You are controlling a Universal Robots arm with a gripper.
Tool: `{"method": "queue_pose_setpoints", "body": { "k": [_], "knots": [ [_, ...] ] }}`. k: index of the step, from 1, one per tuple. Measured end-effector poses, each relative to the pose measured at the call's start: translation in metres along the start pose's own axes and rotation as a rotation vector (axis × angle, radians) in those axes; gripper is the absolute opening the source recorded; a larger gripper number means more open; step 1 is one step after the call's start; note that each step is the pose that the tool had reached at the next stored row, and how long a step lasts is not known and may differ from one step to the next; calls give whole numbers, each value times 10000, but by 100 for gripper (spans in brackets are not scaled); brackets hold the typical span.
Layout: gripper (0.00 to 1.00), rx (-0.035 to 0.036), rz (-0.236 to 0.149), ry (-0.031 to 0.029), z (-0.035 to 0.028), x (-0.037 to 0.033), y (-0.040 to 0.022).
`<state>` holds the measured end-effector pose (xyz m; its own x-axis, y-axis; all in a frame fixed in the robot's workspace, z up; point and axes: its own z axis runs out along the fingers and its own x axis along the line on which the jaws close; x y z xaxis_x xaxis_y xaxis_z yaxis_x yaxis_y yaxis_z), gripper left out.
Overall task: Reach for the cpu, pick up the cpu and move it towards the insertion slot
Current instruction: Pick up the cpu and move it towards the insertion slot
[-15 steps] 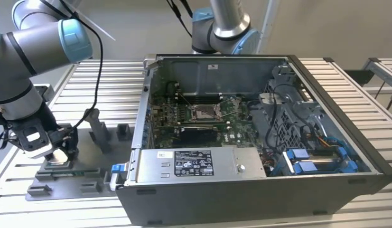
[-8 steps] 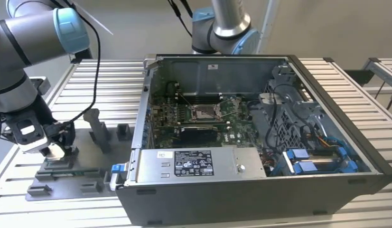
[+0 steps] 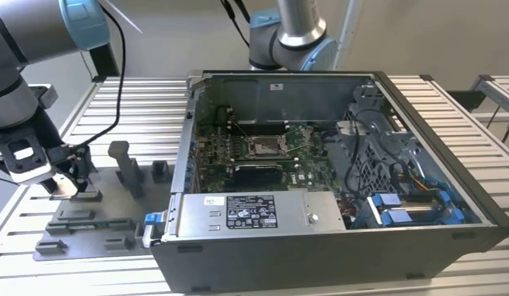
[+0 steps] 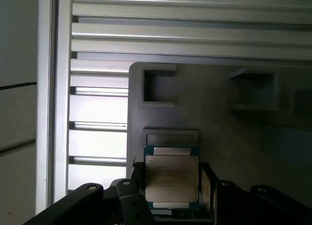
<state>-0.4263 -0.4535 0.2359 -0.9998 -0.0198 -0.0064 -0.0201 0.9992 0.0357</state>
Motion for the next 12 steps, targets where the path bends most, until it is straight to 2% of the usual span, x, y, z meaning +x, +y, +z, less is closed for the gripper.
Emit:
{"method": "queue_pose_setpoints", "body": {
  "k": [12],
  "knots": [
    [0, 1, 0, 1, -378, -2, 14]
  ]
}}
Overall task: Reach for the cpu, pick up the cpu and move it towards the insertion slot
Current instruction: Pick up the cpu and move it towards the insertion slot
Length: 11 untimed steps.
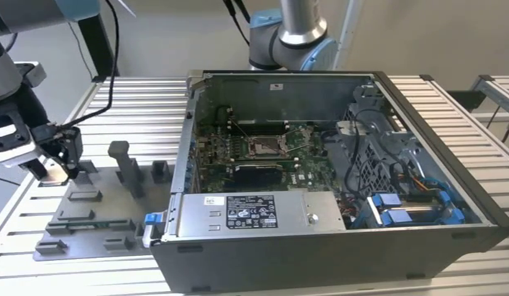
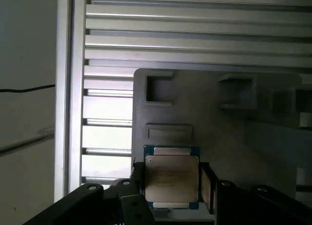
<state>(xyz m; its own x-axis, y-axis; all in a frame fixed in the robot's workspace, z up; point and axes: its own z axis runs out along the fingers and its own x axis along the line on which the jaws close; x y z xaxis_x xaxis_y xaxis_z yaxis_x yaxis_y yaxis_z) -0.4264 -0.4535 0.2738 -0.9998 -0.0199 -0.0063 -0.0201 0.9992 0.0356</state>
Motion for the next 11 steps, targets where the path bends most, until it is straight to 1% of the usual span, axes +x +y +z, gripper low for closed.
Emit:
{"method": "queue_pose_setpoints", "body": {
  "k": [3, 11],
  "knots": [
    [0, 0, -1, 0, -91, -1, 3],
    [0, -1, 1, -2, -452, -3, 17]
  ]
}}
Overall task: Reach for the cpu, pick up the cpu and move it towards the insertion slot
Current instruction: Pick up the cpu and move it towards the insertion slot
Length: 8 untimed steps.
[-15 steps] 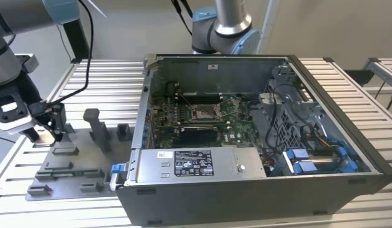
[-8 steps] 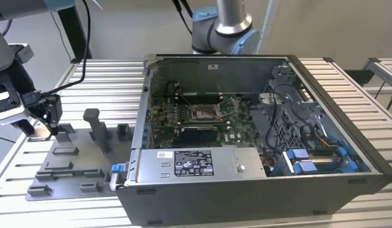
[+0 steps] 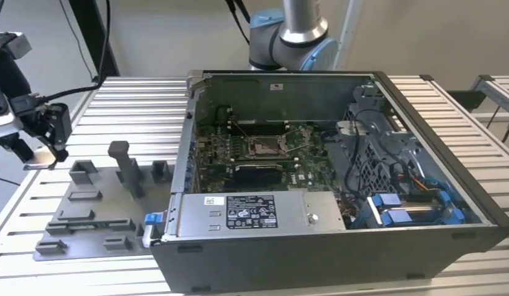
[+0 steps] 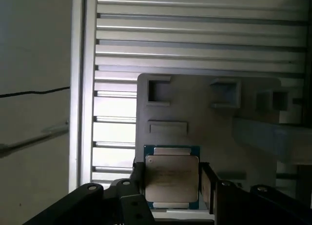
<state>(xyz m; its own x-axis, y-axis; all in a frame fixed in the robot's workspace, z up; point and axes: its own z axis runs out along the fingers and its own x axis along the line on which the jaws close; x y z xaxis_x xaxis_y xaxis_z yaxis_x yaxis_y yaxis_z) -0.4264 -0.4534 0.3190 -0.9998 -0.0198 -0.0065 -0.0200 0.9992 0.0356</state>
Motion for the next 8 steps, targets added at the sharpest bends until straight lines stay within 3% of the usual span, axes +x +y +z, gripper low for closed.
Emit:
{"method": "queue_pose_setpoints", "body": {
  "k": [8],
  "knots": [
    [0, 1, 0, 2, -363, -2, 13]
  ]
}}
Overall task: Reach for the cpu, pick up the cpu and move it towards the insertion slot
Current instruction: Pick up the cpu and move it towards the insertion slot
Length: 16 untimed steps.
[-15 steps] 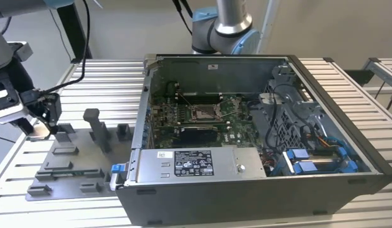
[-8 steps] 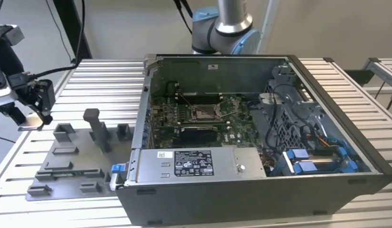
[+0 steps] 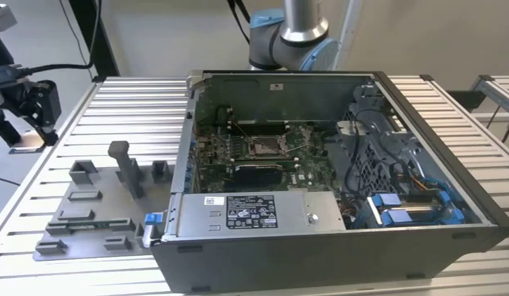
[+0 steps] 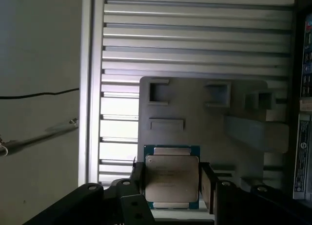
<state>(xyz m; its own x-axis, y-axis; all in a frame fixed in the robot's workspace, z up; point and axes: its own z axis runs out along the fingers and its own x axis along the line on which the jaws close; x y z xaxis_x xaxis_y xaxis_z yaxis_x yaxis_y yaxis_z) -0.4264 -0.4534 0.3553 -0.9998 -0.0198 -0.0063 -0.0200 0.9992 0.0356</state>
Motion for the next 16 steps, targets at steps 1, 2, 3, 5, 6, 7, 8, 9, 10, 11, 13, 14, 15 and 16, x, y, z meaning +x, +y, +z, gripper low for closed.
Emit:
{"method": "queue_pose_setpoints", "body": {
  "k": [1, 2, 3, 5, 6, 7, 8, 9, 10, 11, 13, 14, 15, 16],
  "knots": [
    [0, 0, 0, 1, -45, 0, 2],
    [0, 0, 0, 1, -88, 0, 3],
    [0, 0, 0, 1, -128, -1, 5],
    [0, 0, -1, 1, -200, -1, 7],
    [0, -1, -1, 0, -236, -2, 8],
    [0, -1, -1, 0, -274, -2, 9],
    [0, -1, -1, 0, -314, -2, 11],
    [0, 0, 0, 2, -355, -2, 12],
    [0, -1, 0, 1, -394, -2, 14],
    [0, -1, -1, 0, -422, -3, 15],
    [0, -2, -1, -1, -433, -2, 15],
    [0, -2, -1, -1, -437, -3, 15],
    [0, -1, -1, 1, -443, -3, 15],
    [0, -1, -1, 1, -448, -3, 16]
  ]
}}
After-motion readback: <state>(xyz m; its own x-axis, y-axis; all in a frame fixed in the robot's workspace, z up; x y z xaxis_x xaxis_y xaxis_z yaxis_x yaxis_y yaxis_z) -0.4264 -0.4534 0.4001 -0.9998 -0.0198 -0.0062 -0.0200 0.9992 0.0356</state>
